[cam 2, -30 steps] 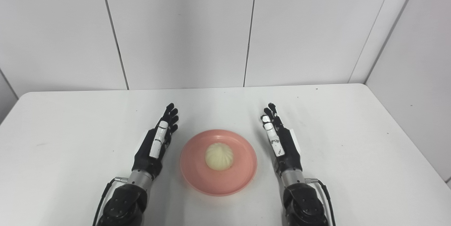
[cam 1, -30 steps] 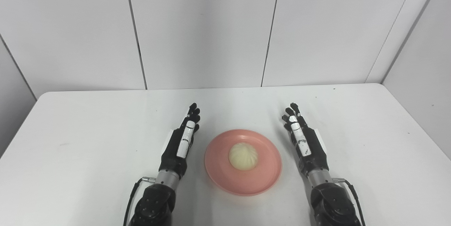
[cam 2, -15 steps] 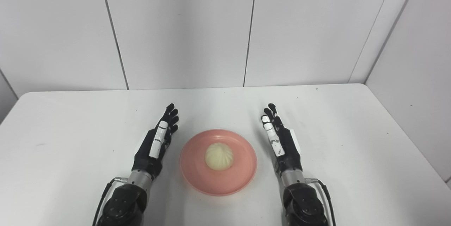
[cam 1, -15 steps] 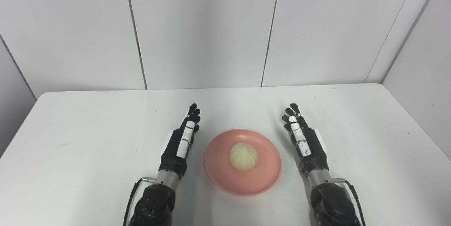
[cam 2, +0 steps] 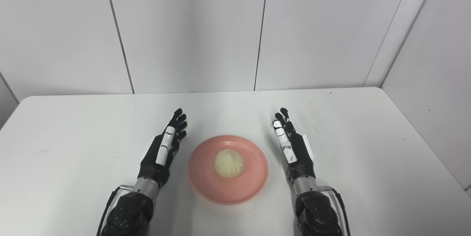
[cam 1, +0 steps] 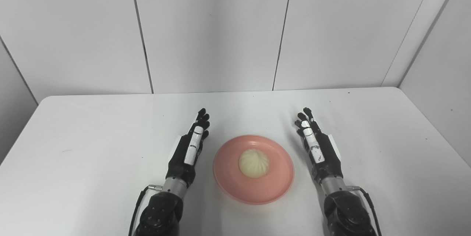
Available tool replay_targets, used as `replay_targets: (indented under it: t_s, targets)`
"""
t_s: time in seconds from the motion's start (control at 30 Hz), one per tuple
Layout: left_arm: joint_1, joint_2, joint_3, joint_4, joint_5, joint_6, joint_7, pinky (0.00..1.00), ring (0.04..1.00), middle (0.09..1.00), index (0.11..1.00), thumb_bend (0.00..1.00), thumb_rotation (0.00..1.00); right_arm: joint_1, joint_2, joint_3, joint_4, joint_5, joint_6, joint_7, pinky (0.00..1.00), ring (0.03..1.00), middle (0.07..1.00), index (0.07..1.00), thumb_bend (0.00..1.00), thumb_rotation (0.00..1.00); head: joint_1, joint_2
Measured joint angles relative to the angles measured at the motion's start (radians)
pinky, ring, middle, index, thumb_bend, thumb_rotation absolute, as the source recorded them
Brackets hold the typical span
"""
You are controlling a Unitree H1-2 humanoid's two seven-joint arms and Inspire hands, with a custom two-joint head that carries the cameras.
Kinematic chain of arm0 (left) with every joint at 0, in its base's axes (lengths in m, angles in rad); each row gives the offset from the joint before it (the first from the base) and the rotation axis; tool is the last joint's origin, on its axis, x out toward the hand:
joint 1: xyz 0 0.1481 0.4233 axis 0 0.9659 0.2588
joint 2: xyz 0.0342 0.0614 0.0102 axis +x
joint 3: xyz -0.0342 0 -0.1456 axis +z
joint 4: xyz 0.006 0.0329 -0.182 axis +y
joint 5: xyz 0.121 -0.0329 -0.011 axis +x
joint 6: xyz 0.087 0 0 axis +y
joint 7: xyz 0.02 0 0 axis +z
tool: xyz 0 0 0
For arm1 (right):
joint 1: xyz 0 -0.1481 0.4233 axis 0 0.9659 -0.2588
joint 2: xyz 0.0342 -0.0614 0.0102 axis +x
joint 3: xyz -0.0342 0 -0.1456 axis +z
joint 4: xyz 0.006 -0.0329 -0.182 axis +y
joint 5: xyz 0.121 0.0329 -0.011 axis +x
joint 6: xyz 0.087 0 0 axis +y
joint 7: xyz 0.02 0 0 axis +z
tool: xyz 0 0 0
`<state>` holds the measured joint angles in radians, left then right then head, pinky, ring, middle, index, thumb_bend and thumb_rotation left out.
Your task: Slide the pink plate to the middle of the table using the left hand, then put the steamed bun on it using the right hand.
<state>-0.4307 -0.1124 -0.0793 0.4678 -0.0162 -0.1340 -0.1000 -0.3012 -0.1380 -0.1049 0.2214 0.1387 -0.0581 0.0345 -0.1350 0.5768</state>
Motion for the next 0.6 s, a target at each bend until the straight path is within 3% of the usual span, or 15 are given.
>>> replay_targets:
  t_s: [0.6]
  targets:
    - [0.000,0.000,0.000,-0.002,0.000,0.002,-0.008,1.00,1.000,1.000,1.000,0.61,1.00,0.000,0.001,0.000,0.000,-0.012,0.008,-0.010,0.96,0.940,0.949,0.972,0.67,0.84,0.000,0.003]
